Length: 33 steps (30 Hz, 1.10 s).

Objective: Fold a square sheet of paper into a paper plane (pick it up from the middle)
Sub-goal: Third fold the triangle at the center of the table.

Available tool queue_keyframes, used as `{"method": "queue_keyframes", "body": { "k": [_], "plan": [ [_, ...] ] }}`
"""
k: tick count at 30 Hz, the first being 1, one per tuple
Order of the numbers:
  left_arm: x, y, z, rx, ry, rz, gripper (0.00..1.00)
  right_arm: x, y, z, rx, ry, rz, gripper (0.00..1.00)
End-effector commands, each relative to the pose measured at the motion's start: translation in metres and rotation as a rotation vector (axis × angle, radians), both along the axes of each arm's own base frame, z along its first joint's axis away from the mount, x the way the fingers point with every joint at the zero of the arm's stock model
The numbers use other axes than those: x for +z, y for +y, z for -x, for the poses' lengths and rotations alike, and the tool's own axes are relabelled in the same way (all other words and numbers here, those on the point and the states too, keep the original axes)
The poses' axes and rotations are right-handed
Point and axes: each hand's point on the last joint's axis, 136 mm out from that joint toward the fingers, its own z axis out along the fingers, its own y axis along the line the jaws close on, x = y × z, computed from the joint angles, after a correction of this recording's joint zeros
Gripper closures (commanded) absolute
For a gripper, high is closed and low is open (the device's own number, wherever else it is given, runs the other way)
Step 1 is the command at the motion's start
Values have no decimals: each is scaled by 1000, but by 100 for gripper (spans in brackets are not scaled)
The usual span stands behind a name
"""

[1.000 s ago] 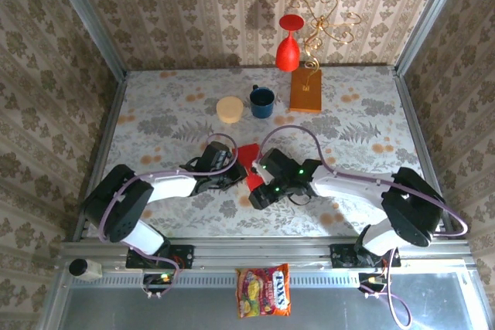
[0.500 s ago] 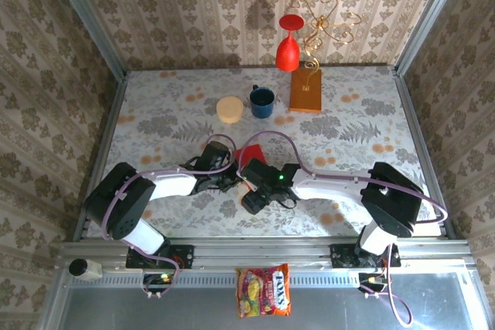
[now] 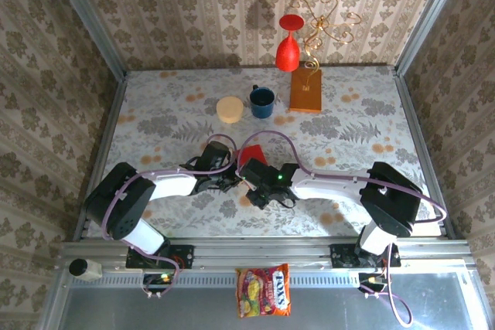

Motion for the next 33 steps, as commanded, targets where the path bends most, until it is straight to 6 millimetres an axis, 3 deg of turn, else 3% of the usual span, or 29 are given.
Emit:
{"method": "queue_keyframes", "body": {
  "k": [1, 4, 7, 8, 10, 11, 18, 25, 33],
  "plan": [
    [7, -3, -5, 7, -10, 27, 100, 2, -5, 1, -8, -1, 26, 90],
    [7, -2, -5, 10, -12, 27, 100, 4, -6, -1, -15, 2, 15, 100],
    [7, -2, -5, 11, -13, 28, 100, 7, -5, -1, -19, 7, -7, 100],
    [7, -1, -6, 15, -11, 28, 100, 9, -5, -2, -23, 6, -12, 92],
    [8, -1, -6, 17, -11, 33, 100, 11, -5, 0, -21, 7, -29, 61],
    [8, -2, -6, 16, -11, 34, 100, 11, -5, 1, -21, 10, -34, 55],
    [12, -4, -7, 26, -2, 60, 100, -3, -4, 0, -31, 0, -13, 41],
    [12, -6, -6, 29, 11, 75, 100, -5, -2, -13, -69, -57, 8, 44],
    [11, -4, -5, 29, 12, 72, 100, -2, 0, -15, -63, -64, 10, 66]
  ]
}}
